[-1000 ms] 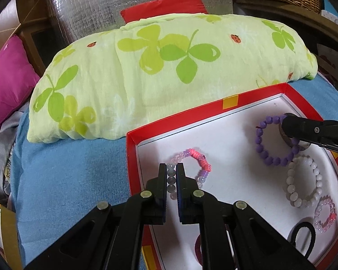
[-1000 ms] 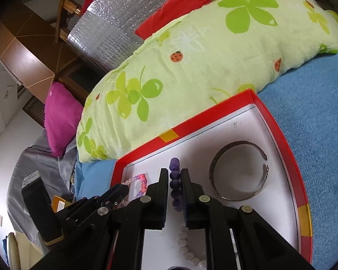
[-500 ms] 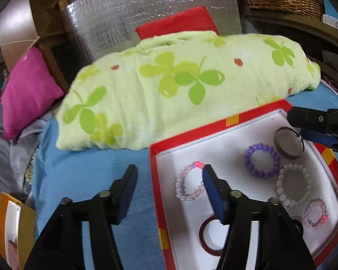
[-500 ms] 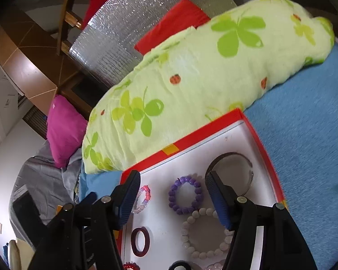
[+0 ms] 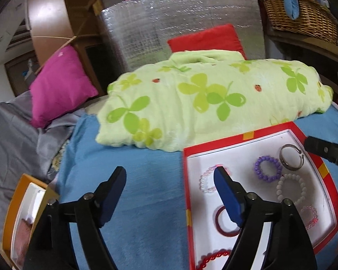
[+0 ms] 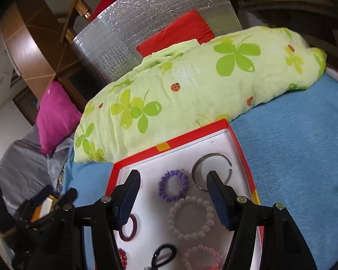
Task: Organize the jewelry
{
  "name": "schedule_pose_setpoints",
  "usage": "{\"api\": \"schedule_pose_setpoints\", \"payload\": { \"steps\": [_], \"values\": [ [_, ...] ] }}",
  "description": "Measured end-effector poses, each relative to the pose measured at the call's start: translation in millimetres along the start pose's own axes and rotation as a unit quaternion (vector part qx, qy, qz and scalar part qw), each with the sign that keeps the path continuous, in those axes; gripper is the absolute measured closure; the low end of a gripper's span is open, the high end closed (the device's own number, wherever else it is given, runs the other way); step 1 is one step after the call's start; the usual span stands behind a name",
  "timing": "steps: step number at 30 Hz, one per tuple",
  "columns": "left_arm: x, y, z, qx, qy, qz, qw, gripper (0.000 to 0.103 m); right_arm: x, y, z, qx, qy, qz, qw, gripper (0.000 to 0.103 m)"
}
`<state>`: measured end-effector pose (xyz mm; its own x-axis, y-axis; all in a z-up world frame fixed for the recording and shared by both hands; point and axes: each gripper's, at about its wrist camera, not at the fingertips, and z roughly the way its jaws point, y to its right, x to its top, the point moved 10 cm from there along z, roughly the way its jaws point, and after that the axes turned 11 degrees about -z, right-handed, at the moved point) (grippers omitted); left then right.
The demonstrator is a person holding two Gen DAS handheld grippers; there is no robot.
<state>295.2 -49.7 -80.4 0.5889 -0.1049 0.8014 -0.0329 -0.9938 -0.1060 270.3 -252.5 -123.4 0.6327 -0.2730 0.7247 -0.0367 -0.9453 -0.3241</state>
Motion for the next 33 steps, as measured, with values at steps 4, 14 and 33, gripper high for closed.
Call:
{"api": "schedule_pose_setpoints", "payload": {
  "steps": [4,14,33],
  "values": [
    [-5.0,-2.4,-16.3,0.002,0.003,0.002,1.0,0.021,-7.6,-1.2,-12.3,-0.018,-0.005,-0.02,1.0,0.038],
    [-27.9,-6.0,-66.1,-0.017,0.0,-0.016,0.9997,0.021,-39.1,7.1,-72.9,-0.074,-0.016,-0.087,0.993,0.037],
    [-99.9,-25.8,-142.8,-0.026,-0.017,-0.063,0.9975,0.021,-114.0,3.4,-183.8,-0.12,-0.017,-0.121,0.985,0.035]
  ]
}}
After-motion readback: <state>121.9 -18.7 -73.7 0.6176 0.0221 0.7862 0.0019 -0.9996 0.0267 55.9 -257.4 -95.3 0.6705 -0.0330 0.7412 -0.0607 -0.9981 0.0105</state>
